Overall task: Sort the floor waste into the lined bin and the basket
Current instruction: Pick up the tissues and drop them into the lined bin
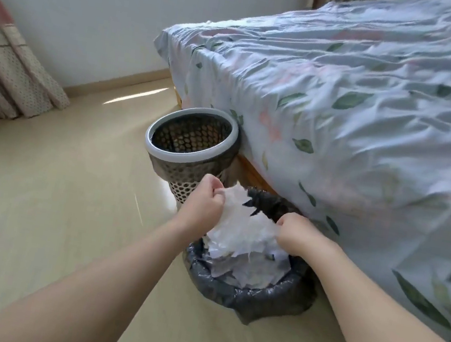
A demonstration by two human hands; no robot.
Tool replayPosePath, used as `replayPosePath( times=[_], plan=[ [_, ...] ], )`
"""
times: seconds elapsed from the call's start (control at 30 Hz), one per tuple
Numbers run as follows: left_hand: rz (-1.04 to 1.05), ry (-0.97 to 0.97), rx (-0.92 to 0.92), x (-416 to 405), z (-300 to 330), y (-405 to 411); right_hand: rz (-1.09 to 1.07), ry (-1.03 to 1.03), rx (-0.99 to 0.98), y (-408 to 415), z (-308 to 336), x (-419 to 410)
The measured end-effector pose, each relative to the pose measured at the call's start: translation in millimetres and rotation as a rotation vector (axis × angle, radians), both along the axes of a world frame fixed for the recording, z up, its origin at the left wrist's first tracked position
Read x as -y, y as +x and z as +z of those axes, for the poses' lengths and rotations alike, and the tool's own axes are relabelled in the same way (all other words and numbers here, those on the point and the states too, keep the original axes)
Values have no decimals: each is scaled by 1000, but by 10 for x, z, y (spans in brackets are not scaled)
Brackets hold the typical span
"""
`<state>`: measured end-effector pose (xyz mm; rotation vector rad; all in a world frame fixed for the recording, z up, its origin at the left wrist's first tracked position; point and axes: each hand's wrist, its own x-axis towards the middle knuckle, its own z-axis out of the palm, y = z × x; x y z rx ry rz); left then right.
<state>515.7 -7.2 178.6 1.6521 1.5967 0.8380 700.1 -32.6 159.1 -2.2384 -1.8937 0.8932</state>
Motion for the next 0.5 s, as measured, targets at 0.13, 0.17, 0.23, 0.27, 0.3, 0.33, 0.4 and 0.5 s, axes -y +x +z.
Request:
replayPosePath(
  times=[0.13,0.17,0.23,0.27,0.3,0.33,0.4,0.5],
  plan=[
    [-379,-206,-544,77,-535,376,73,-111,0,64,-214,5],
    [-386,-317,-576,106,-594,456,116,-144,19,49,-254,-14],
    [-514,-396,-678,86,-742,553,222,-212,69,-22,-314,-41],
    [-587,-411,-713,56,-811,570,282,-244,97,-64,-338,-46],
    [-630,-425,-746,15,-889,565,342,-289,134,-111,-354,-53],
    [-677,-427,-810,-39,-972,550,375,-328,166,-148,-387,-63],
    [-729,-470,-878,-81,-1028,497,401,-380,223,-203,-389,-41],
    [-807,-510,-935,-93,-1033,446,449,-372,230,-250,-417,-44]
  ],
)
